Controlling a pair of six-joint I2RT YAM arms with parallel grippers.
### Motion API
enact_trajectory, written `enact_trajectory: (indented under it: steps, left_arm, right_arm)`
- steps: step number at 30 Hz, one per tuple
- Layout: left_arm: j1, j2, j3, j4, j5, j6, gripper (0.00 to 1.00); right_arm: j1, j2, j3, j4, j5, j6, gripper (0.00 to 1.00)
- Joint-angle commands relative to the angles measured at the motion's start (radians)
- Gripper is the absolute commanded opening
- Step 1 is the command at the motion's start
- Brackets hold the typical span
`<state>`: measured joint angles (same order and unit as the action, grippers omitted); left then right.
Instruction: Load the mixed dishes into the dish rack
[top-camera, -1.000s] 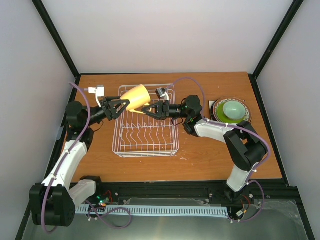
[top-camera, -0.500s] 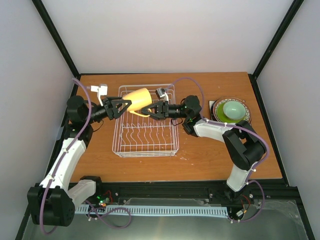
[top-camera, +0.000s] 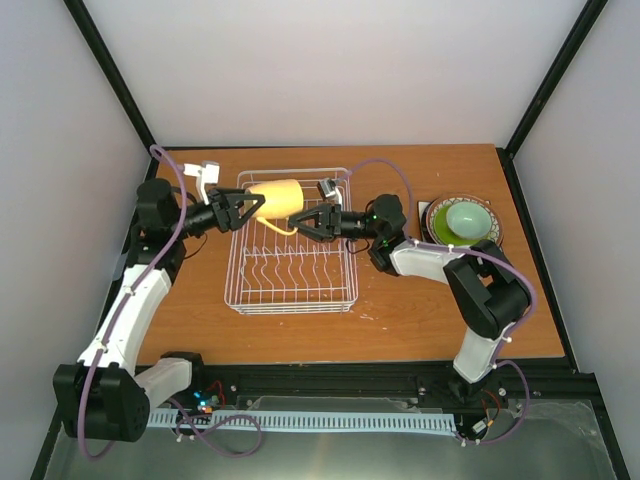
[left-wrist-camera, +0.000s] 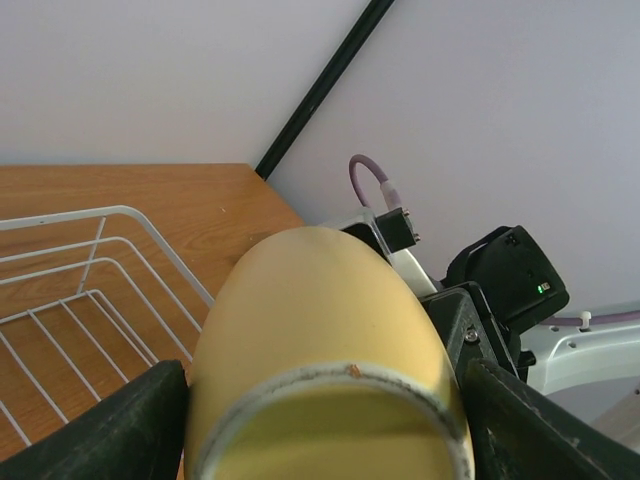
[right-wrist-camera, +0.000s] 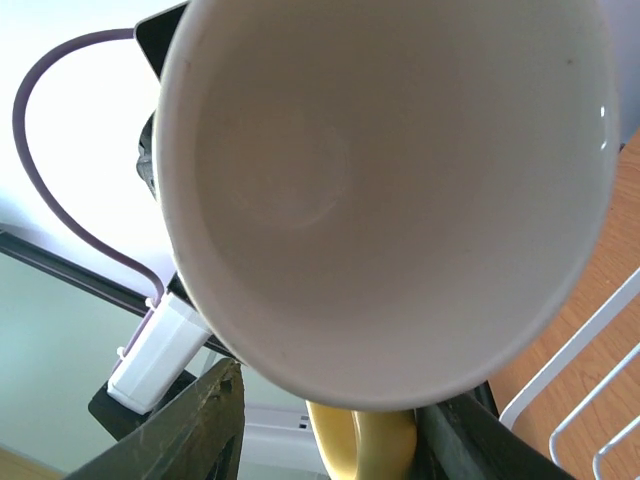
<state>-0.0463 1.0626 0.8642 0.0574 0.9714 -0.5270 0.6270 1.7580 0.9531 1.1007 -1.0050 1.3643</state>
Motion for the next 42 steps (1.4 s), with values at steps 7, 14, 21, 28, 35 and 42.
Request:
enact_trajectory:
  steps: [7,14,21,28,35,42]
  left_arm:
    - [-0.004,0.038,0.102,-0.051,-0.04,0.1,0.0]
    - [-0.004,0.062,0.118,-0.086,-0.068,0.129,0.01]
    - [-0.004,0.089,0.124,-0.108,-0.104,0.163,0.01]
    - [-0.004,0.142,0.105,-0.095,-0.136,0.182,0.01]
    - [-0.004,0.206,0.115,-0.094,-0.185,0.204,0.01]
    - [-0.01,0.268,0.175,-0.134,-0.251,0.239,0.01]
  right_arm:
    - [-0.02,0.052,-0.026,0.069,-0.003,-0.015,0.45]
    - [-0.025,0.093,-0.024,0.104,-0.003,0.001,0.45]
    - [-0.03,0.143,-0.021,0.169,-0.001,0.038,0.44]
    - [-0.039,0.205,-0.006,0.266,0.001,0.102,0.43]
    - [-0.054,0.216,-0.007,0.289,-0.011,0.109,0.41]
    - [-0.074,0.115,-0.023,0.011,-0.028,-0.115,0.39]
